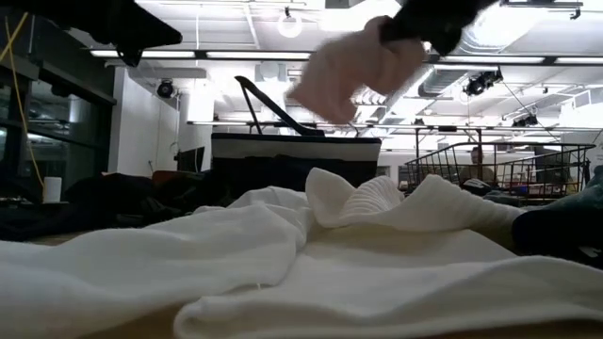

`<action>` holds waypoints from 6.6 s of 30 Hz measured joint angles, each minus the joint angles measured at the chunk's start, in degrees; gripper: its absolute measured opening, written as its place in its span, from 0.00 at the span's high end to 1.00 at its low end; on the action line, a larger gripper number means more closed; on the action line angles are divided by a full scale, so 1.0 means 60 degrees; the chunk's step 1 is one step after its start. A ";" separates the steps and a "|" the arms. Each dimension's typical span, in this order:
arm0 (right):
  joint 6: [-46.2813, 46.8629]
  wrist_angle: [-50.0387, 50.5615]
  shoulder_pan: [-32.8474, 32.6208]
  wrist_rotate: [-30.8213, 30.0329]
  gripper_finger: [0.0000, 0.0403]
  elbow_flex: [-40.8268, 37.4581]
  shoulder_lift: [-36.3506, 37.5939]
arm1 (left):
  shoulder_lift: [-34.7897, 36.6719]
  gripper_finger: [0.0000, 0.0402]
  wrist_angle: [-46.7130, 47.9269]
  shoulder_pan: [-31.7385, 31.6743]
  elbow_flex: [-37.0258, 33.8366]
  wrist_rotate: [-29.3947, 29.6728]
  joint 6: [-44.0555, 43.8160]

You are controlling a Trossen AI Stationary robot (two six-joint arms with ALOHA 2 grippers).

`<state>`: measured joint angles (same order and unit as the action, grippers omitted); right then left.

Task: Pick & Place Cloths
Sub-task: Put the light pink sock into the orange bin

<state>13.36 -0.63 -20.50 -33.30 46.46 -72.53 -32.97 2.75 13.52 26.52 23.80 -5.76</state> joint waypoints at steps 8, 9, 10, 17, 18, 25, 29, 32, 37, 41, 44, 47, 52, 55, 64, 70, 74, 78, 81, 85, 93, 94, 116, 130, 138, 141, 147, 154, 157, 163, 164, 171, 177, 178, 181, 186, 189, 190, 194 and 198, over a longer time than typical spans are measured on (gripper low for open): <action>-0.1642 -0.2143 0.0853 0.0490 0.99 0.0000 -0.0014 | -0.0942 0.60 -0.1873 0.0000 0.0000 0.0083 0.0494; -0.1759 -0.2388 0.0967 0.0656 0.99 0.0000 -0.0047 | -0.1088 0.56 -0.2139 0.0000 0.0000 0.0106 0.0495; -0.1836 -0.2622 0.1090 0.0745 0.99 0.0000 -0.0102 | -0.1239 0.51 -0.2430 0.0000 0.0000 0.0144 0.0495; -0.1977 -0.3289 0.1675 0.0813 0.99 0.0004 -0.0271 | -0.2230 0.33 -0.3933 0.0000 0.0000 0.0170 0.0495; -0.1974 -0.3345 0.1712 0.0813 0.99 0.0002 -0.0294 | -0.2385 0.33 -0.4110 0.0000 0.0000 0.0170 0.0495; -0.1949 -0.4041 0.1913 0.1069 0.99 0.0004 -0.0879 | -0.3418 0.32 -0.5307 0.0000 0.0007 0.0199 0.1350; -0.2003 -0.4681 0.1950 0.1133 0.99 0.0004 -0.1215 | -0.3928 0.32 -0.5936 0.0000 0.0033 0.0206 0.1455; -0.2028 -0.5100 0.2007 0.1183 0.99 0.0004 -0.1420 | -0.4215 0.32 -0.6285 0.0000 0.0029 0.0206 0.1450; -0.2024 -0.6029 0.2139 0.1852 0.99 0.0004 -0.1826 | -0.4654 0.32 -0.6819 0.0000 0.0029 0.0206 0.1428; -0.2024 -0.6635 0.2258 0.2350 0.99 0.0037 -0.2311 | -0.4992 0.32 -0.6935 0.0000 0.0187 0.0209 0.1433; -0.2029 -0.6667 0.2303 0.2432 0.99 0.0362 -0.2722 | -0.5265 0.32 -0.6969 0.0000 0.0449 0.0210 0.1471; -0.2218 -0.6660 0.2307 0.2919 0.99 0.0831 -0.3136 | -0.5579 0.32 -0.6973 0.0000 0.0715 0.0214 0.1597; -0.2537 -0.6411 0.2216 0.3148 0.99 0.1467 -0.3587 | -0.5918 0.32 -0.6932 0.0000 0.0956 0.0317 0.1738; -0.2556 -0.6367 0.2208 0.3155 0.99 0.1537 -0.3603 | -0.5927 0.32 -0.6884 0.0000 0.0973 0.0496 0.1740; -0.2527 -0.6443 0.2212 0.3155 0.99 0.1541 -0.3603 | -0.5927 0.62 -0.6717 0.0000 0.0973 0.0560 0.1672; -0.2523 -0.6450 0.2212 0.3129 0.99 0.1541 -0.3603 | -0.5927 0.96 -0.6711 0.0000 0.0969 0.0556 0.1824; -0.2562 -0.6447 0.2212 0.3130 0.97 0.1541 -0.3599 | -0.5927 0.97 -0.6708 0.0000 0.0969 0.0563 0.1835; -0.2731 -0.6447 0.2212 0.3071 0.92 0.1541 -0.3599 | -0.5927 0.98 -0.6711 0.0000 0.0969 0.0570 0.1908; -0.2517 -0.6399 0.2212 0.3139 0.84 0.1541 -0.3561 | -0.5927 0.99 -0.6714 0.0000 0.0969 0.0610 0.1921; -0.2172 -0.6128 0.2190 0.3119 0.67 0.1537 -0.3450 | -0.5927 0.99 -0.6714 0.0000 0.0969 0.0764 0.1927; -0.1919 -0.3984 0.2139 0.2371 0.32 0.1537 -0.2146 | -0.5247 1.00 -0.5644 0.0000 0.0965 0.2866 0.2176; -0.1810 -0.3669 0.2142 0.2325 0.30 0.1537 -0.1960 | -0.5080 1.00 -0.5350 0.0000 0.0965 0.3335 0.2175; -0.1405 -0.1427 0.2146 0.2215 0.25 0.1537 -0.0922 | -0.2648 1.00 0.1245 -0.3611 0.0962 0.6707 0.3560; -0.1405 -0.1197 0.2146 0.2215 0.25 0.1537 -0.0925 | -0.3911 1.00 0.1832 -0.8526 0.0962 0.2134 0.2978; -0.1401 -0.1123 0.2146 0.2215 0.25 0.1537 -0.0925 | -0.5548 1.00 0.1597 -0.9939 0.0962 0.1297 0.1596; -0.1400 -0.1060 0.2146 0.2215 0.25 0.1537 -0.0925 | -0.6045 1.00 0.1134 -1.0311 0.0962 0.1264 0.1403; -0.1168 -0.0947 0.2146 0.2215 0.25 0.1537 -0.0925 | -0.6310 0.99 0.0215 -1.0714 0.0962 0.0297 0.1156; -0.1172 -0.0921 0.2154 0.2215 0.25 0.1534 -0.0929 | -0.6273 0.99 -0.0896 -1.0692 0.1228 -0.0122 0.2385; -0.1176 -0.0921 0.2154 0.2215 0.25 0.1534 -0.0929 | -0.6273 0.99 -0.1498 -1.0688 0.1275 -0.0163 0.2603; -0.1183 -0.0859 0.2156 0.2217 0.25 0.1534 -0.0929 | -0.6293 0.99 -0.0853 -1.0688 0.1278 -0.0639 0.2109; -0.1183 -0.0855 0.2168 0.2217 0.25 0.1534 -0.0929 | -0.6302 0.99 -0.0662 -1.0687 0.1275 -0.0703 0.1972; -0.1159 -0.0851 0.2168 0.2215 0.25 0.1534 -0.0929 | -0.6302 1.00 0.0031 -1.0688 0.1271 -0.0829 0.1665; -0.1157 -0.0848 0.2168 0.2219 0.25 0.1534 -0.0929 | -0.6302 1.00 0.0041 -1.0688 0.1271 -0.1043 0.2277; -0.1154 -0.0848 0.2168 0.2215 0.25 0.1534 -0.0929 | -0.6302 1.00 0.0053 -1.0688 0.1271 -0.1072 0.2504; -0.1153 -0.0848 0.2168 0.2219 0.25 0.1534 -0.0929 | -0.6302 1.00 0.0121 -1.0688 0.1264 -0.1313 0.3261; -0.1153 -0.0841 0.2168 0.2219 0.25 0.1534 -0.0929 | -0.6329 1.00 0.0230 -1.0684 0.1264 -0.1867 0.4134; -0.1113 -0.0841 0.2168 0.2222 0.25 0.1534 -0.0929 | -0.6579 1.00 0.0365 -1.0688 0.1264 -0.1878 0.4165; -0.1020 -0.0841 0.2168 0.2232 0.25 0.1534 -0.0929 | -0.6721 1.00 0.0406 -1.0688 0.1264 -0.1888 0.4182; -0.0939 -0.0841 0.2168 0.2324 0.25 0.1534 -0.0929 | -0.7371 1.00 0.0353 -1.0688 0.1265 -0.2140 0.4723; -0.0938 -0.0759 0.2165 0.2321 0.25 0.1530 -0.0932 | -0.7837 1.00 -0.0022 -1.0700 0.1297 -0.2283 0.4820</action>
<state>7.73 -5.19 -7.51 -19.38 55.64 -78.12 -79.99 2.62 -50.68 34.30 10.10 23.16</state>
